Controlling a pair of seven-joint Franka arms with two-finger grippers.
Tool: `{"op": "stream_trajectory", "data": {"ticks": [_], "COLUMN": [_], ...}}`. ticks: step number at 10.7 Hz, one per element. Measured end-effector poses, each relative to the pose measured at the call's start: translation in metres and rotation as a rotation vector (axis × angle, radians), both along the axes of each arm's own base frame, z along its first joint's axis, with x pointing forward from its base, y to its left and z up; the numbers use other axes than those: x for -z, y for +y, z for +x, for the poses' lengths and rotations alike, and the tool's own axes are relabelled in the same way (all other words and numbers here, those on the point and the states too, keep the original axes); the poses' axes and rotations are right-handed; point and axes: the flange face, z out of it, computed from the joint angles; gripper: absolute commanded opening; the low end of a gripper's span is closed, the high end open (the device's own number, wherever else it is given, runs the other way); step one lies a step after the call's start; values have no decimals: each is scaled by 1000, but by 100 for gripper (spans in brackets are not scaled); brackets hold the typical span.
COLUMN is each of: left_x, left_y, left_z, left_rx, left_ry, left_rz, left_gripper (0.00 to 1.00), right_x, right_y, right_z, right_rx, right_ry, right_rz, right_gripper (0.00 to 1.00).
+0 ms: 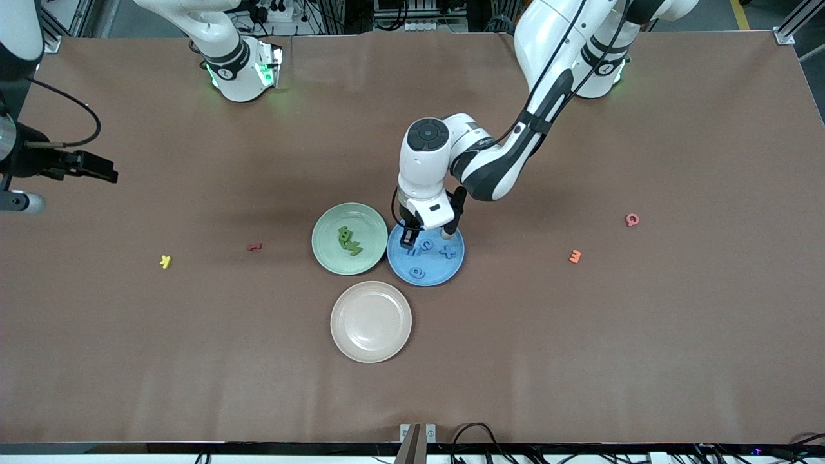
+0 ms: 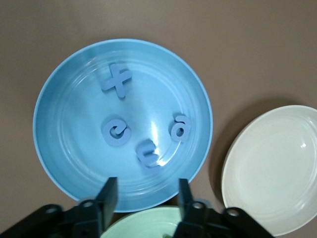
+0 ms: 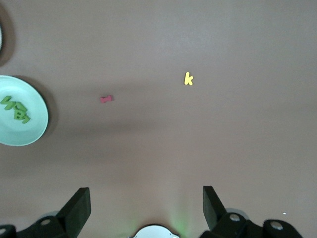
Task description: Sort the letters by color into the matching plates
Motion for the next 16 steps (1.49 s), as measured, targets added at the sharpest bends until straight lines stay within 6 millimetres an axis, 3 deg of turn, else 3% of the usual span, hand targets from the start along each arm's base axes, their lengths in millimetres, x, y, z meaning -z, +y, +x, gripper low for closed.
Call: {"op": "stream_trajectory", "data": {"ticks": [4, 6, 9, 12, 16], "left_x": [1, -5, -21, -40, -86], "left_y": [14, 33, 78, 139, 250], "left_z": [9, 23, 53, 85, 123], "left_rx": [138, 245, 422, 578, 825], "left_ry": [-18, -3, 37, 136, 264], "left_rz": [97, 164, 259, 288, 280], "left_gripper": [100, 100, 100, 100, 100], "right_x": [-40, -43, -40, -43, -55], "right_y": [21, 22, 23, 24, 24], "right_z": [-15, -13, -6, -4, -3], "right_rx": [-33, -30, 18, 32, 45], "right_ry": [-24, -56, -96, -112, -150], "right_rz": [1, -1, -8, -9, -10], "right_gripper": [100, 100, 100, 100, 100]}}
